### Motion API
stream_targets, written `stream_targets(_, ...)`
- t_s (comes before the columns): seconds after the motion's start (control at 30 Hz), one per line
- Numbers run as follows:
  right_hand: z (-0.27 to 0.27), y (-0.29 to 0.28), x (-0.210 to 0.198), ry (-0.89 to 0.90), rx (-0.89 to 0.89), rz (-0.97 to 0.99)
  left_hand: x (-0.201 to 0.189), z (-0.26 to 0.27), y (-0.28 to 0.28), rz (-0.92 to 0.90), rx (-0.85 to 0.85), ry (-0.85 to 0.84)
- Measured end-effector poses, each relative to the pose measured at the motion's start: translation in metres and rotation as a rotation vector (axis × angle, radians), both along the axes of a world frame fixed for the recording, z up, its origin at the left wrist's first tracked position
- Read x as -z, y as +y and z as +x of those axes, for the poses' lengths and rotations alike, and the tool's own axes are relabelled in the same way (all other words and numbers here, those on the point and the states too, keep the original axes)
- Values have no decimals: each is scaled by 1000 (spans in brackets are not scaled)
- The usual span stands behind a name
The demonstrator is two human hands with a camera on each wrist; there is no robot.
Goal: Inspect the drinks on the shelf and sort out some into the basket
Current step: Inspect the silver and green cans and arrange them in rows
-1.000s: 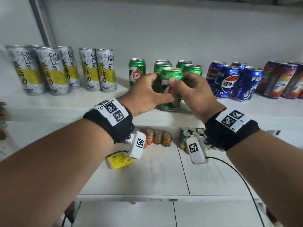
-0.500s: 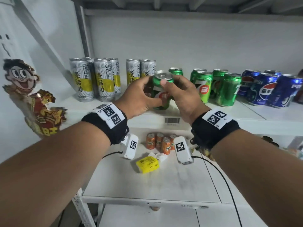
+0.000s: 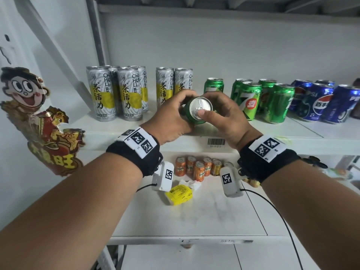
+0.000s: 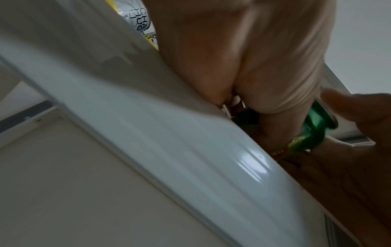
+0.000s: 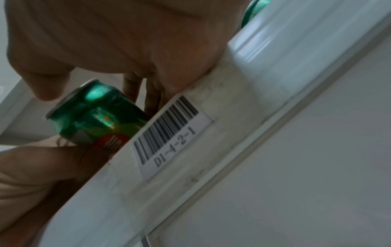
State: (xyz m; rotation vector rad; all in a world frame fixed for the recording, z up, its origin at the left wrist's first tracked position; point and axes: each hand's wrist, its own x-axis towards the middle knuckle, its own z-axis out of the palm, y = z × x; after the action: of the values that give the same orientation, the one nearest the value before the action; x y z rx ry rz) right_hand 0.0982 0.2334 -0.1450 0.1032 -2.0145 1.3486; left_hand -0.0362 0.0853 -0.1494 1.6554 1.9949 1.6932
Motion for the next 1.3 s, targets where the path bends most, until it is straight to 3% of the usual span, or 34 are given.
stream_targets(0.23, -2, 3, 0, 48, -6, -137, 1, -5, 2, -12, -6, 7)
stream_targets(0.37, 0, 6, -3, 57, -62, -260, 1, -5, 3, -9, -14, -91)
stream_targets(0.57, 1, 10, -3, -48, -69, -218, 1, 0, 4, -10, 62, -303)
stream_targets(0.83, -2, 12, -8, -160, 16, -339, -3, -3, 1, -138, 105, -263)
stream_targets(0.97, -1, 9, -12, -176, 15, -393, -4, -3, 3, -113, 134, -315)
stream_targets(1.2, 2, 4, -13, -180, 8, -404, -2, -8, 9, -23, 16, -412)
stream_targets(1.3, 2, 5, -12, -180, -2, -413, -1, -9, 9, -16, 61, -413)
